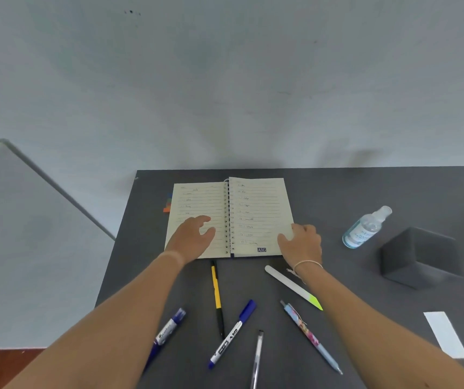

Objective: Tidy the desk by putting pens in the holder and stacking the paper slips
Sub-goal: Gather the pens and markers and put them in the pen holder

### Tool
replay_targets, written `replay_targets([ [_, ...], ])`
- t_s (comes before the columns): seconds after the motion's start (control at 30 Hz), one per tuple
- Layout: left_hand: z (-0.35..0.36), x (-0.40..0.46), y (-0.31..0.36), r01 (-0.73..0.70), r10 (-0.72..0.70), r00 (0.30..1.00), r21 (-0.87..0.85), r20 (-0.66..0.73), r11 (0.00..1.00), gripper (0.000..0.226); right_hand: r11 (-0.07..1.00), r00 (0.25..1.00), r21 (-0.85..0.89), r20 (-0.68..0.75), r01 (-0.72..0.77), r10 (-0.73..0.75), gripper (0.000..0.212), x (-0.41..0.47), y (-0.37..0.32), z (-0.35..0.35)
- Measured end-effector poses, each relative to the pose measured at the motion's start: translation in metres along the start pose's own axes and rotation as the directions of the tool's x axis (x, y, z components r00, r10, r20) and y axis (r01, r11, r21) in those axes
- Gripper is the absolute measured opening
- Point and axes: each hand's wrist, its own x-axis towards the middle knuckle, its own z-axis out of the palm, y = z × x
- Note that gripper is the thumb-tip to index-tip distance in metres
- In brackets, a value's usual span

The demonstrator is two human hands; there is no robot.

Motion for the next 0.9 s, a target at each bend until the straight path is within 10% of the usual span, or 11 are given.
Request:
replay_targets([
  [0.13, -0.001, 0.001, -0.001, 0.015, -0.015, 1.000, -0.050, -0.004, 0.999, 0.044, 0.979, 0.997, 0.195, -0.051, 0.066, -0.057, 0.042, -0.003, -0.007, -0.002],
  [0.27, -0.003, 0.001, -0.003, 0.036, -0.038, 0.999, -0.115, -0.010, 0.993, 0.043, 0.744, 0.988, 0.659, 0.153, -0.110, 0.010, 0.034, -0.008, -0.027, -0.007],
  [0.43, -0.009, -0.002, -0.003, 0.011, -0.014, 1.000, -0.140, -0.023, 0.990, 0.043, 0.552, 0.964, 0.811, 0.263, -0.194, -0.047, 0.032, -0.016, -0.053, -0.012],
  [0.9, -0.058, -0.017, -0.002, -0.110, 0.085, 0.975, -0.116, -0.207, 0.987, 0.046, 0.725, 0.903, 0.687, 0.339, -0.046, -0.264, 0.046, -0.034, -0.091, 0.007],
])
